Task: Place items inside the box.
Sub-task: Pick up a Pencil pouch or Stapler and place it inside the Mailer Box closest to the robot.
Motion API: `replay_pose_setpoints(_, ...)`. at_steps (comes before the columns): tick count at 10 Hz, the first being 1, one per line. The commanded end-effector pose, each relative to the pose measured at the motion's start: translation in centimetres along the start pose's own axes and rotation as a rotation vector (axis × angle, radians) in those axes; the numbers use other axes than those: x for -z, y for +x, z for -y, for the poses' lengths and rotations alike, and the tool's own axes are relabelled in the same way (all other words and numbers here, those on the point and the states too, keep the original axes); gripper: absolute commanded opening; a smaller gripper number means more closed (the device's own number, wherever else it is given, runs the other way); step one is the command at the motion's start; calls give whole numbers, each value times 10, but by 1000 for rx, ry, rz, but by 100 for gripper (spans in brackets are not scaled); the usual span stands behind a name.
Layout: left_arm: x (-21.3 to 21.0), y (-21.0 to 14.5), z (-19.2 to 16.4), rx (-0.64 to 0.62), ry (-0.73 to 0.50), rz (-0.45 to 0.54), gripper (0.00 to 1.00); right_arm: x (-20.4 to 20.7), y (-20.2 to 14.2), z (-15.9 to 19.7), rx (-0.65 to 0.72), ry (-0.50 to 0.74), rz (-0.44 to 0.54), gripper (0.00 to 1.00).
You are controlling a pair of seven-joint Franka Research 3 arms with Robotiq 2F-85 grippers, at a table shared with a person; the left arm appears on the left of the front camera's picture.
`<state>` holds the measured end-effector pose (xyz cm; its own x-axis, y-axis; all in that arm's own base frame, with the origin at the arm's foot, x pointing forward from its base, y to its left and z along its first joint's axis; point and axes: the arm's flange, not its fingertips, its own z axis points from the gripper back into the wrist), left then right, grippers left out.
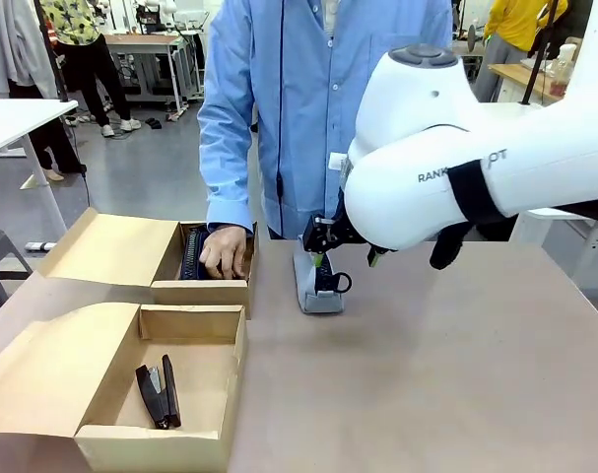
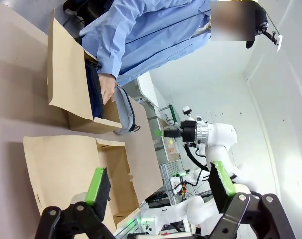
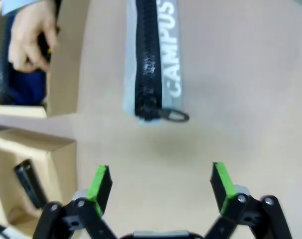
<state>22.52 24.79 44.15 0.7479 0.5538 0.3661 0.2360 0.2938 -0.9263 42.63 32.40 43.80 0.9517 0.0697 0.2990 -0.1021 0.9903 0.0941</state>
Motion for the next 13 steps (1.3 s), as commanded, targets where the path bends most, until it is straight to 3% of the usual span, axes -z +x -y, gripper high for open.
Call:
replay_pose_setpoints(1, 0, 0, 1, 20, -21, 17, 100, 37, 59, -32, 16, -25, 2, 100)
replay_pose_setpoints(3, 0, 0, 1, 20, -21, 17, 100, 69, 86, -40, 50, -54, 0, 100)
replay_pose_setpoints(7, 0, 0, 1, 20, -21, 17, 100, 105, 91, -47, 68, -91, -15, 100)
replay_pose_setpoints(8, 0, 0, 1, 20, -21, 17, 100, 105, 91, -45, 71, -105, -18, 40)
replay_pose_setpoints(9, 0, 0, 1, 20, -21, 17, 100, 106, 89, -44, 75, -117, -13, 40)
replay_pose_setpoints(10, 0, 0, 1, 20, -21, 17, 100, 109, 89, -43, 82, -128, -21, 0)
replay_pose_setpoints(11, 0, 0, 1, 20, -21, 17, 100, 113, 87, -44, 76, -138, -30, 34)
replay_pose_setpoints(12, 0, 0, 1, 20, -21, 17, 100, 114, 86, -43, 77, -138, -36, 0)
replay_pose_setpoints(13, 0, 0, 1, 20, -21, 17, 100, 115, 86, -43, 83, -146, -37, 0)
